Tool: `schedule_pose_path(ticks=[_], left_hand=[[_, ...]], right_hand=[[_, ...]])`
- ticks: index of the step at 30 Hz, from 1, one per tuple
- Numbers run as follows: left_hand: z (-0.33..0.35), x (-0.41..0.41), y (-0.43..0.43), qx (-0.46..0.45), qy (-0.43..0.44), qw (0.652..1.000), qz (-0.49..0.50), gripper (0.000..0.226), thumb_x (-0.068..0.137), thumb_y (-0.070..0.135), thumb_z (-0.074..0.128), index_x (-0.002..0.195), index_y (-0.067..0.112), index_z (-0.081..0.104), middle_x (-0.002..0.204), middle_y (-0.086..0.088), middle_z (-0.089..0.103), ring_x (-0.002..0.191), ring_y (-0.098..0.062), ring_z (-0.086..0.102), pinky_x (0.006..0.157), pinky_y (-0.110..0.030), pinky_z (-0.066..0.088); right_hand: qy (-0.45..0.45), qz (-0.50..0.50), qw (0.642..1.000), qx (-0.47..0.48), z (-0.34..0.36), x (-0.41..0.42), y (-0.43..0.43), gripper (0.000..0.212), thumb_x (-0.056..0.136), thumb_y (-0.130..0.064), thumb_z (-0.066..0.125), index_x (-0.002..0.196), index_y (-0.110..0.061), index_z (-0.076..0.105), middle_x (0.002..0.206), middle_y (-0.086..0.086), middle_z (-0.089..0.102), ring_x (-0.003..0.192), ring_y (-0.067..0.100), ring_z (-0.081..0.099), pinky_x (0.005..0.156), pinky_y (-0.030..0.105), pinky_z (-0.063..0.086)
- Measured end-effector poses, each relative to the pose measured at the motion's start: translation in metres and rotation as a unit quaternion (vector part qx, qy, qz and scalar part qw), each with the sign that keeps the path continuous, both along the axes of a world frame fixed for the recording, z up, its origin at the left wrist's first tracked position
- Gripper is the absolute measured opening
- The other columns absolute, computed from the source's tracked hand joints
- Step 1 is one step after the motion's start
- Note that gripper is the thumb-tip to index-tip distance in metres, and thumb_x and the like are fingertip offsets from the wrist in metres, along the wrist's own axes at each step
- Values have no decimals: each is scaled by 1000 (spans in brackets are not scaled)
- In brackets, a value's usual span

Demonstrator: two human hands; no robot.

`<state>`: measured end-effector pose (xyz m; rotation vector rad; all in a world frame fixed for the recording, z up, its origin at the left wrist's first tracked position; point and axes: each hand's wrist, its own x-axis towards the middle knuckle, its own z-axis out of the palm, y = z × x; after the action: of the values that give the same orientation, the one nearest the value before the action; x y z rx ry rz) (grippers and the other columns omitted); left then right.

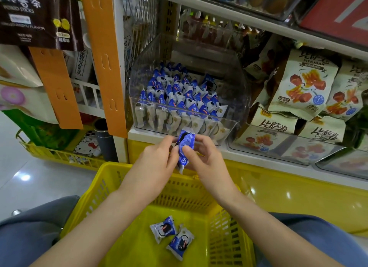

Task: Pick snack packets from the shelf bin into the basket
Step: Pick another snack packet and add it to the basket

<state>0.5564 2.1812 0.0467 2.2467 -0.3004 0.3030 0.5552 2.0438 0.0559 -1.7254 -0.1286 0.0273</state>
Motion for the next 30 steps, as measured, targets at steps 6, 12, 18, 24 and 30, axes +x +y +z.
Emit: schedule_pose_path(ticks=[6, 12, 18, 24, 30], left_hand=[[2, 5, 5, 59, -34, 998, 15, 18, 96, 27, 37, 79, 24, 41, 62, 9, 46, 54, -8, 47, 47, -21, 29], [8, 6, 0, -114, 88, 988, -47, 22, 92, 44, 40, 89, 33, 58, 80, 12, 65, 77, -1, 60, 65, -13, 43], [7, 4, -8, -227, 151, 962, -29, 13, 91, 27, 54, 103, 24, 53, 96, 0, 67, 89, -14, 64, 82, -41, 53], [17, 10, 0, -353, 160, 922, -12, 7, 94, 17, 49, 92, 17, 55, 85, -2, 67, 71, -3, 66, 61, -21, 56], [28, 19, 6, -353, 121, 928, -24, 16, 94, 17, 48, 97, 13, 63, 76, 9, 67, 65, 6, 62, 55, -10, 46]], right_hand=[[-14, 29, 998, -59, -2, -4, 2, 29, 89, -20, 58, 117, -22, 51, 111, -8, 62, 95, 7, 64, 73, 20, 54], [-18, -19, 995, -93, -5, 1, 1, 36, 83, -26, 66, 113, -27, 45, 104, -15, 58, 90, -3, 58, 77, 18, 51], [-107, -42, 964, -240, -6, 3, -2, 58, 72, -29, 74, 121, -21, 44, 106, -15, 47, 99, 0, 47, 85, 14, 41], [-10, 20, 995, -101, 10, 4, -4, 20, 89, -22, 58, 106, -30, 55, 98, -14, 66, 89, -1, 63, 79, 16, 51], [1, 44, 998, -39, 24, 8, -9, 14, 81, -18, 63, 92, -26, 63, 85, -19, 72, 81, 0, 67, 70, 12, 51]])
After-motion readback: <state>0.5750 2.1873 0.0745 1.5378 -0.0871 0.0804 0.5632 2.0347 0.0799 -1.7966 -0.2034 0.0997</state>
